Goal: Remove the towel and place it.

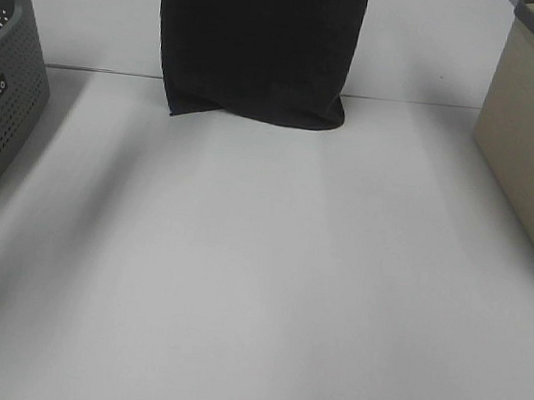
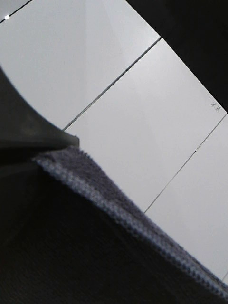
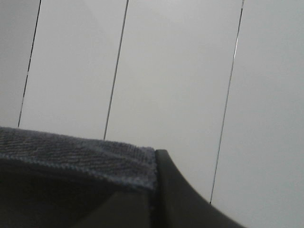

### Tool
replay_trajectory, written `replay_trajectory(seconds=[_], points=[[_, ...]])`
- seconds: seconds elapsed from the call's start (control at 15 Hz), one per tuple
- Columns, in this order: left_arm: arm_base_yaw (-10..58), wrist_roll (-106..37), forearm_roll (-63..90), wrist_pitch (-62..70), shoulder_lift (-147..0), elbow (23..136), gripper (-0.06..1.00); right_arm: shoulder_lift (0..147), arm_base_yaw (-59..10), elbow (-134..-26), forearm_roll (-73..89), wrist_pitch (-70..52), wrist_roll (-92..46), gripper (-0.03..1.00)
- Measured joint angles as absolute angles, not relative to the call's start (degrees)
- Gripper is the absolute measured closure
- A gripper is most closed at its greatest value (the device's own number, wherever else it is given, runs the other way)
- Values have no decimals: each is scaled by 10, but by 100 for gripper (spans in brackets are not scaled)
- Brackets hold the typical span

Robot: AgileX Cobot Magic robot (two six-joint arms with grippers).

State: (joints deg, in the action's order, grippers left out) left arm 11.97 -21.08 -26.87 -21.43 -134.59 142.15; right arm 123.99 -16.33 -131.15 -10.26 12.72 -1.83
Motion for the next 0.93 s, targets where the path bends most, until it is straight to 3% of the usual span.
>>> replay_trajectory(seconds=[0.33,0.93], points=[[118,-140,-298,-207,-1346,1424,94,1240,-163,-1312,-103,145,-6,95],[117,-150,-330,-207,-1346,1466,94,1240,-163,-1312,-110,168,28,95]])
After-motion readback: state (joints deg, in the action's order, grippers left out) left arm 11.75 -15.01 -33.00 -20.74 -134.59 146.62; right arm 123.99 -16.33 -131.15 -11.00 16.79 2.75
